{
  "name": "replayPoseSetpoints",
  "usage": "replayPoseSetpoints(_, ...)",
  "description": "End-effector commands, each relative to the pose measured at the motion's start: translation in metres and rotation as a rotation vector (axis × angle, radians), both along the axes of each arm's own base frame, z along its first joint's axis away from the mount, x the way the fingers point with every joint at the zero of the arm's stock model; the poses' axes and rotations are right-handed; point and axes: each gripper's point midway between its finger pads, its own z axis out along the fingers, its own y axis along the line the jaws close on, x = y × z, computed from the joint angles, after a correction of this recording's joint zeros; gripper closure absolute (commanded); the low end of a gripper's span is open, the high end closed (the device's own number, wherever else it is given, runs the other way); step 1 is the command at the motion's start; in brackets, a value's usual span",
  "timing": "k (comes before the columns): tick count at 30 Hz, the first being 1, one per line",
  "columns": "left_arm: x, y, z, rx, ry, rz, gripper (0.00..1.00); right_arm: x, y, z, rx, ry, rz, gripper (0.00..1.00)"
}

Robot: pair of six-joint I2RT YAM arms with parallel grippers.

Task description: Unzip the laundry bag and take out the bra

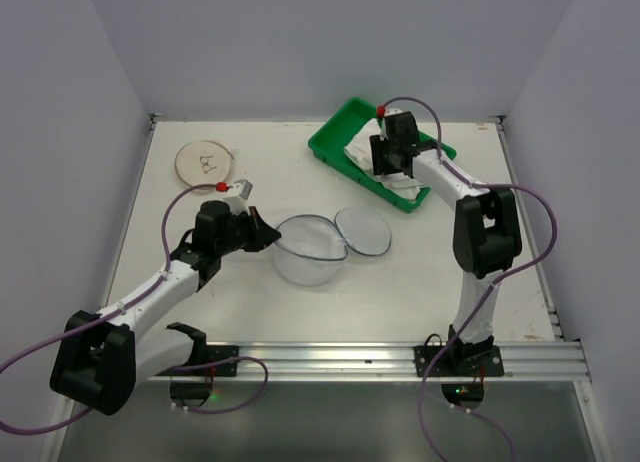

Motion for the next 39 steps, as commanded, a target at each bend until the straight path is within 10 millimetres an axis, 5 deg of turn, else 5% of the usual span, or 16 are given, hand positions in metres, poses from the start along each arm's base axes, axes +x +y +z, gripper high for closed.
replayPoseSetpoints(1,0.002,-0.004,0.008,-0.012,-0.043,-0.023,1.00,0.003,-0.008,0.000,-0.080,0.011,0.003,0.54)
replayPoseSetpoints(6,0.001,-0.004,0.009,-0.014,-0.044,-0.025,1.00,0.006,-0.010,-0.010,-0.122,0.008,-0.031,0.59)
replayPoseSetpoints(10,0.001,-0.004,0.010,-0.015,-0.047,-0.023,1.00,0.015,-0.025,-0.014,-0.178,-0.019,-0.130,0.73)
replayPoseSetpoints(18,0.001,-0.004,0.009,-0.014,-0.044,-0.025,1.00,0.031,-0.039,-0.017,-0.227,-0.052,-0.219,0.76)
replayPoseSetpoints(24,0.002,-0.003,0.007,-0.011,-0.042,-0.021,1.00,0.034,-0.038,-0.003,-0.209,-0.076,-0.218,0.76)
replayPoseSetpoints(31,0.002,-0.003,0.006,-0.007,-0.037,-0.019,1.00,0.009,-0.034,0.046,-0.101,-0.160,-0.207,0.64)
replayPoseSetpoints(33,0.002,-0.004,0.008,-0.012,-0.039,-0.022,0.94,0.001,-0.029,0.070,-0.058,-0.192,-0.199,0.61)
replayPoseSetpoints(37,0.003,0.000,0.010,0.001,-0.047,-0.004,0.63,-0.018,-0.007,0.092,0.071,-0.191,-0.132,0.53)
replayPoseSetpoints(39,0.004,0.003,0.010,0.012,-0.046,0.014,0.47,-0.031,0.020,0.105,0.162,-0.199,-0.044,0.48)
